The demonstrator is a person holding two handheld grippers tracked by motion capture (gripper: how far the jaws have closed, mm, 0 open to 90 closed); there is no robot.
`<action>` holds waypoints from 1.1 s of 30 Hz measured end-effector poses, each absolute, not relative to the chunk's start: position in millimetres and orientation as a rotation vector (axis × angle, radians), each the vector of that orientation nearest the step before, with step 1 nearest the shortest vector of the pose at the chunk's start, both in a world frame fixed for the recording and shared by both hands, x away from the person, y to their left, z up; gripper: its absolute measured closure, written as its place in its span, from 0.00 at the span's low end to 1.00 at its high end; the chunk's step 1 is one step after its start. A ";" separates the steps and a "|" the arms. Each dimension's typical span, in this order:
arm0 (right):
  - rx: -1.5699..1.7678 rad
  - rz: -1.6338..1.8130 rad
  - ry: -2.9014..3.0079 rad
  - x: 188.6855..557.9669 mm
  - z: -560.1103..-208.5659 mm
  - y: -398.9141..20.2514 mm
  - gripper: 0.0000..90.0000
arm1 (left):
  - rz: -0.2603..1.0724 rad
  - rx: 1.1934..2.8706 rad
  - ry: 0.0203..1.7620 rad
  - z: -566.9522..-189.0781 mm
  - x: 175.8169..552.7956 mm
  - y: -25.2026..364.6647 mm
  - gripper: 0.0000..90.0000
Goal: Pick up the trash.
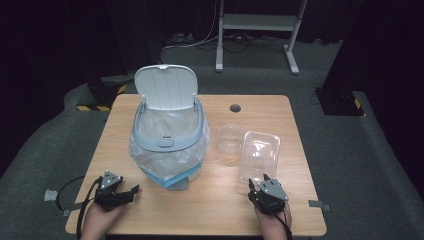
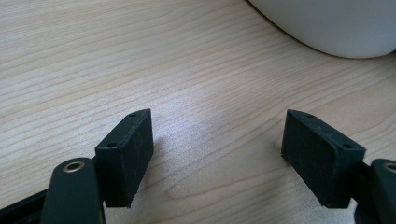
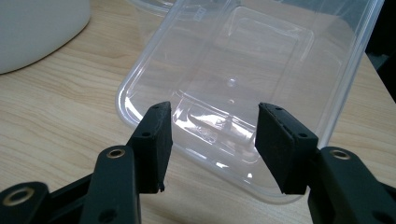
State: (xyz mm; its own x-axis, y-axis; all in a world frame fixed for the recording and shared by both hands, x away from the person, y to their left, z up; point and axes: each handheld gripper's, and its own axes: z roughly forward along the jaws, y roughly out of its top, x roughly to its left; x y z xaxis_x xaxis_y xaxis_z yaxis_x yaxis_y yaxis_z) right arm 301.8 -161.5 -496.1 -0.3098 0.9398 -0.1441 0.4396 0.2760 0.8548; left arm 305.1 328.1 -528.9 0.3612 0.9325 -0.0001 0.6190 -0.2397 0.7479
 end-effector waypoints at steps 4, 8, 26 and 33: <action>1.237 0.949 1.885 301.1 -496.9 -160.5 0.51 | 0.604 1.962 1.343 -528.8 305.0 328.2 0.28; 1.238 0.947 1.881 301.3 -496.8 -159.2 0.51 | 0.604 1.962 1.343 -528.8 305.0 328.2 0.28; 1.298 0.936 1.946 309.4 -506.0 -161.0 0.52 | 0.602 1.960 1.342 -528.8 305.1 328.2 0.28; 1.318 0.921 1.976 314.4 -511.0 -159.6 0.52 | 0.602 1.960 1.342 -528.9 305.1 328.2 0.28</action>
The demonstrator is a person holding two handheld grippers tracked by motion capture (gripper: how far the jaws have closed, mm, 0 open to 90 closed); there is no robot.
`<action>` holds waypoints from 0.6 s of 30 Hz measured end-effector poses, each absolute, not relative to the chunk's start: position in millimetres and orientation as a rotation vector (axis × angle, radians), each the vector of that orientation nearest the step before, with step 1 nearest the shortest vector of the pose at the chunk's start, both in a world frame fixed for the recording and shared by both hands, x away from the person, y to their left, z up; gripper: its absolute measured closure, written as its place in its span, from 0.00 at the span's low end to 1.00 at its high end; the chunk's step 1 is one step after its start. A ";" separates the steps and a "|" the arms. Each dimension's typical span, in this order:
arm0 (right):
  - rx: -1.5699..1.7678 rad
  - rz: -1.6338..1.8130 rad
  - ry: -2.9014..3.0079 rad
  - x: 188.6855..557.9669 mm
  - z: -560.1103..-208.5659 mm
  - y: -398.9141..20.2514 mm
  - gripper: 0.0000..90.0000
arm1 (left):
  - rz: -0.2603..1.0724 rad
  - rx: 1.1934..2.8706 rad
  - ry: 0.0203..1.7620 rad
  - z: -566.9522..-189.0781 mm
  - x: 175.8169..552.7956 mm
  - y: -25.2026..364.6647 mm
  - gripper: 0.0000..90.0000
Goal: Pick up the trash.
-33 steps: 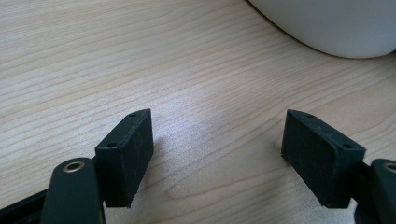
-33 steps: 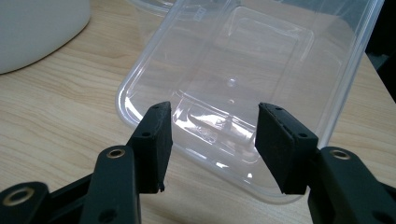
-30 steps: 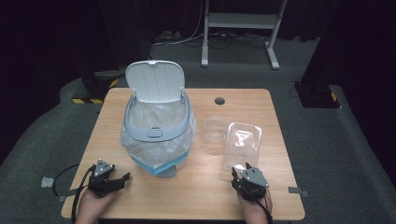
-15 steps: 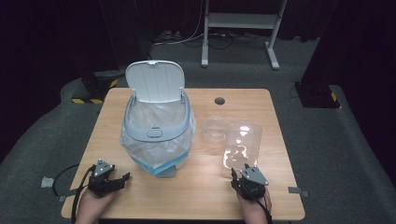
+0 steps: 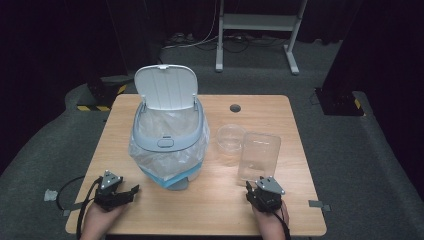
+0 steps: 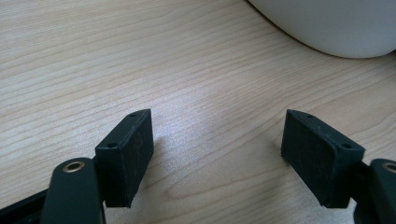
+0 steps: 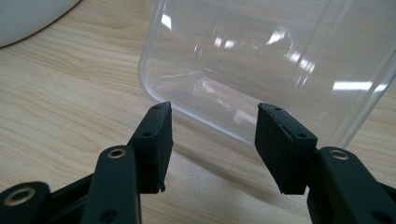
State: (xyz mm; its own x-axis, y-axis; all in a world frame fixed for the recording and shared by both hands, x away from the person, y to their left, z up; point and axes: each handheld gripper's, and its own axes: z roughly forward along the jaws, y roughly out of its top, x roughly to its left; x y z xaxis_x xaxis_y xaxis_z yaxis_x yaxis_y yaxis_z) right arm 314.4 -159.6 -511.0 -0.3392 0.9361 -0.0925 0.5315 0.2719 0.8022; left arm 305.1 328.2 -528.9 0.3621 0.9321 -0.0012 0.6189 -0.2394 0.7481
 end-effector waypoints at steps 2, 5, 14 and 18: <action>1.315 0.919 1.983 315.8 -512.1 -159.7 0.52 | 0.602 1.960 1.342 -528.9 305.1 328.2 0.28; 1.318 0.916 1.992 317.0 -513.4 -159.3 0.52 | 0.602 1.960 1.341 -528.8 305.1 328.3 0.28; 1.333 0.925 2.002 318.3 -514.1 -159.8 0.52 | 0.602 1.960 1.341 -528.8 305.1 328.3 0.28; 1.348 0.942 1.982 317.9 -511.5 -165.0 0.52 | 0.602 1.960 1.341 -528.9 305.1 328.3 0.28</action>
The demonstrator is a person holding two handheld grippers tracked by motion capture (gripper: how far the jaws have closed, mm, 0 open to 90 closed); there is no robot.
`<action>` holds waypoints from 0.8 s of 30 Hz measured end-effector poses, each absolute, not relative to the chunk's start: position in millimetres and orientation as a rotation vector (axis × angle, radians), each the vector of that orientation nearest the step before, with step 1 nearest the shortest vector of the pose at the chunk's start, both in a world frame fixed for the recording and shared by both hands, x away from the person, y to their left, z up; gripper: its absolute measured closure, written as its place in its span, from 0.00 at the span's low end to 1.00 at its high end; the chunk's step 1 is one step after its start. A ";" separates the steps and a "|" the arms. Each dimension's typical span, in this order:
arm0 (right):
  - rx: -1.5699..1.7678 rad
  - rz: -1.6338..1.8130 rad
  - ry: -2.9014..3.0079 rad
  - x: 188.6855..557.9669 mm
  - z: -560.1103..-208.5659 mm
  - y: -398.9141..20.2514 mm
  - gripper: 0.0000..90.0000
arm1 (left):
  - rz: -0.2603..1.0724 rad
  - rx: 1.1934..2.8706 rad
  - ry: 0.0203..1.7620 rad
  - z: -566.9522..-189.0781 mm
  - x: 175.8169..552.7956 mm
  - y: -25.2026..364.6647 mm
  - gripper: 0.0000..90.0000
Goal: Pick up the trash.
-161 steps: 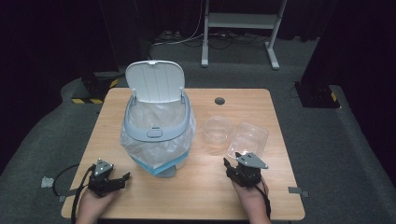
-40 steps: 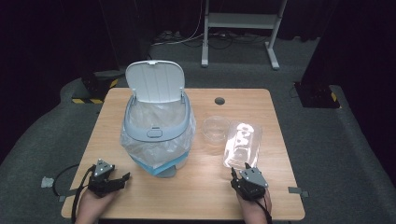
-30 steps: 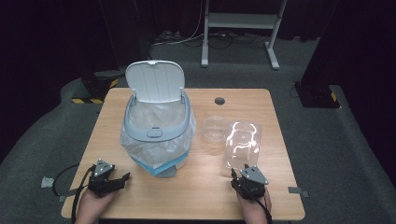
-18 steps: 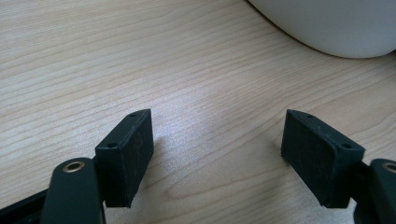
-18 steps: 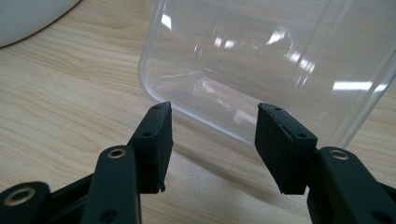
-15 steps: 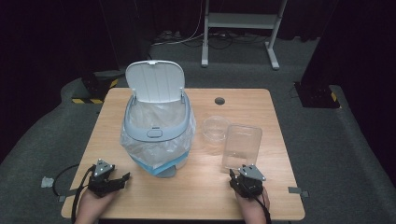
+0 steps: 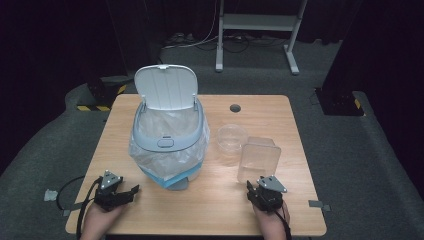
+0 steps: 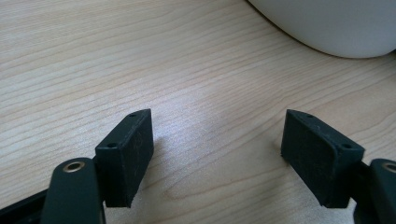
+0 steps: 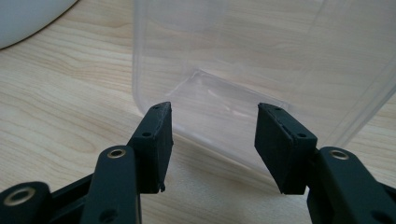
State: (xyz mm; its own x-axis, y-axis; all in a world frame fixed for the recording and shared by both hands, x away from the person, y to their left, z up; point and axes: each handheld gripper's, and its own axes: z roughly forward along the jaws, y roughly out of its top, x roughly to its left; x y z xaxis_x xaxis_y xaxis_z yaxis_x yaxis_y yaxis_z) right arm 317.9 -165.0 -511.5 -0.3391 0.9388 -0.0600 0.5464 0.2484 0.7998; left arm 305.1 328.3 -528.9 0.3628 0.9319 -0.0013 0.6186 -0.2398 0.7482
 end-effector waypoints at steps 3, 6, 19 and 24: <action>1.359 0.943 1.985 318.7 -512.6 -166.0 0.52 | 0.602 1.960 1.341 -528.8 305.1 328.3 0.28; 1.349 0.941 2.000 320.5 -513.8 -164.3 0.52 | 0.602 1.961 1.341 -528.8 305.1 328.3 0.28; 1.377 0.983 1.911 310.8 -500.4 -181.5 0.53 | 0.602 1.961 1.341 -528.8 305.1 328.3 0.28; 1.419 0.986 1.852 308.9 -496.5 -192.8 0.53 | 0.602 1.963 1.341 -528.8 305.1 328.4 0.28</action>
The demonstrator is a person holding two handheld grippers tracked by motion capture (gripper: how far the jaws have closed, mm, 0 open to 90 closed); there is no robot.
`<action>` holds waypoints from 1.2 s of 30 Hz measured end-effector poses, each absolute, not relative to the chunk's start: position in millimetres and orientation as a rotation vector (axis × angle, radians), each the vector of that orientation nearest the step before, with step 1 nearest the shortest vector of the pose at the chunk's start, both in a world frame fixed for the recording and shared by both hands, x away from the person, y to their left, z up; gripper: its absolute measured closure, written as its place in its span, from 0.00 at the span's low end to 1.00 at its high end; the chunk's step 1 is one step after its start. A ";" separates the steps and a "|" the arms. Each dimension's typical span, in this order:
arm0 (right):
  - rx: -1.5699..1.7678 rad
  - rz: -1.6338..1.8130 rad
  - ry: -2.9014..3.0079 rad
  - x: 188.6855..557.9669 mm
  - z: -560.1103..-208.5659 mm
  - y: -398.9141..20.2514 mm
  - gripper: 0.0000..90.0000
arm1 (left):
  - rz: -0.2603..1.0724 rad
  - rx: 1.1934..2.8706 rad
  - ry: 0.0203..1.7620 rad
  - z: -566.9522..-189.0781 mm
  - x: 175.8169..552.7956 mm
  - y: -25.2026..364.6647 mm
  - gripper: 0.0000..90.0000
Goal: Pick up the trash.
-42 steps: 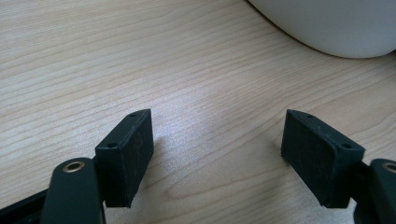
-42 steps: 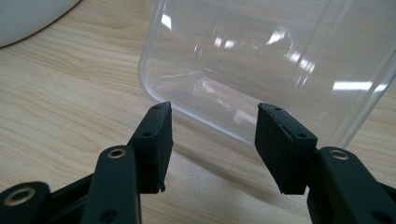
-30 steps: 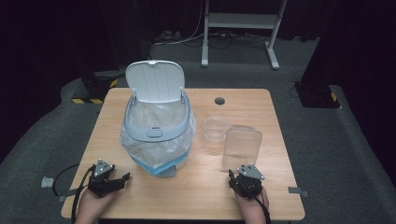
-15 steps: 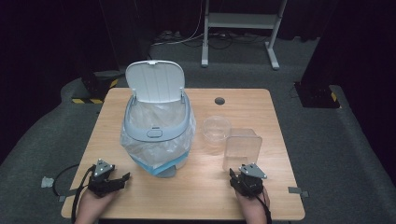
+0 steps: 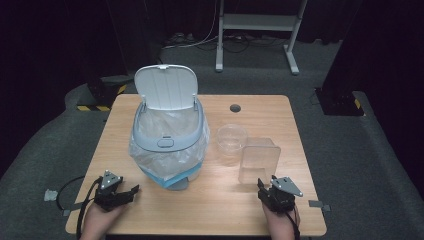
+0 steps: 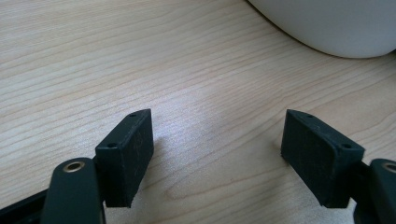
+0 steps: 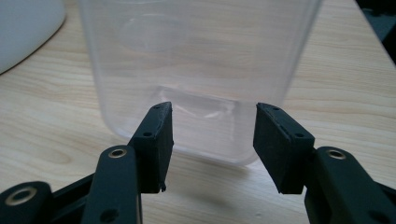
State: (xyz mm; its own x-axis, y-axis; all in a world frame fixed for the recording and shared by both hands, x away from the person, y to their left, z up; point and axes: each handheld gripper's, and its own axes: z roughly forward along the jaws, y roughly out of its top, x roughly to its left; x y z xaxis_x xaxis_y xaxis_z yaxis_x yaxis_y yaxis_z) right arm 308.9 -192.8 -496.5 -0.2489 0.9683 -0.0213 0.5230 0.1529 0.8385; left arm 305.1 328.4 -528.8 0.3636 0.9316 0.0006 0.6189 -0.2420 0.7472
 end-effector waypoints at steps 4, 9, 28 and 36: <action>1.435 0.986 1.823 310.5 -495.3 -200.2 0.49 | 0.602 1.964 1.340 -528.7 305.1 328.5 0.28; 1.436 1.014 1.807 318.4 -495.6 -206.8 0.43 | 0.603 1.964 1.340 -528.7 305.1 328.5 0.28; 1.345 1.060 1.896 318.3 -497.1 -190.2 0.47 | 0.602 1.961 1.340 -528.8 305.1 328.3 0.28; 1.308 1.092 1.874 316.5 -491.0 -186.9 0.58 | 0.601 1.961 1.340 -528.8 305.1 328.3 0.28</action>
